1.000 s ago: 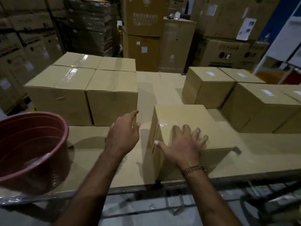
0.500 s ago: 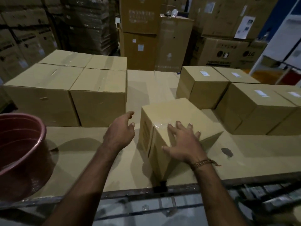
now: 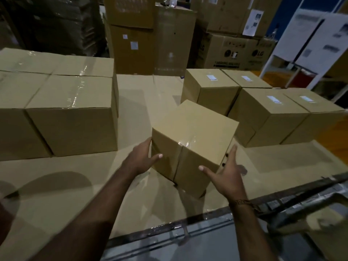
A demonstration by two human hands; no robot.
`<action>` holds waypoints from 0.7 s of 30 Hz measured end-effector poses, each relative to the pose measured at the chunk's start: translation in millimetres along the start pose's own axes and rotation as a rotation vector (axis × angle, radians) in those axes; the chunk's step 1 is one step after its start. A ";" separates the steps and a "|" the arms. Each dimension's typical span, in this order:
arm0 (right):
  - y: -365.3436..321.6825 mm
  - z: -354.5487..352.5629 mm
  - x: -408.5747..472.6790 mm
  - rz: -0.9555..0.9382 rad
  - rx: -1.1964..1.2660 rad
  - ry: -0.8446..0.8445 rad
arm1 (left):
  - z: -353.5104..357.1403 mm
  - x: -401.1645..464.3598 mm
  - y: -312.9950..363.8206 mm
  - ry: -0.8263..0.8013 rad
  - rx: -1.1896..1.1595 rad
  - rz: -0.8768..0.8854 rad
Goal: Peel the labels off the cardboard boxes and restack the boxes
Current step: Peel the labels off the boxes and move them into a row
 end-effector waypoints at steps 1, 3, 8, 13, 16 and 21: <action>3.4 4.0 3.3 -0.014 0.036 -0.021 | 6.0 2.0 -1.8 -0.013 -0.025 -0.016; 6.1 5.6 12.4 -0.062 0.061 -0.009 | 14.9 6.7 -2.4 0.003 -0.082 -0.037; -4.9 -15.4 36.6 -0.137 0.106 0.083 | 12.6 8.1 13.7 0.231 -0.175 0.012; -31.6 -51.3 60.8 -0.174 0.116 0.270 | -11.2 9.0 61.7 0.494 -0.100 0.100; -43.5 -55.2 83.7 -0.182 0.175 0.246 | -24.7 4.9 89.0 0.663 -0.033 0.145; -58.3 -36.3 118.9 -0.243 0.220 0.052 | -35.2 8.2 88.6 0.721 0.042 -0.025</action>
Point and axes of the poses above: each hand's wrist, its own x-axis towards the middle knuckle, its own z-axis out of the palm, y = z × x, the point moved 7 cm from there along x, towards the middle knuckle, and after that the axes turned 12 degrees about -x, right-handed, at the moved point
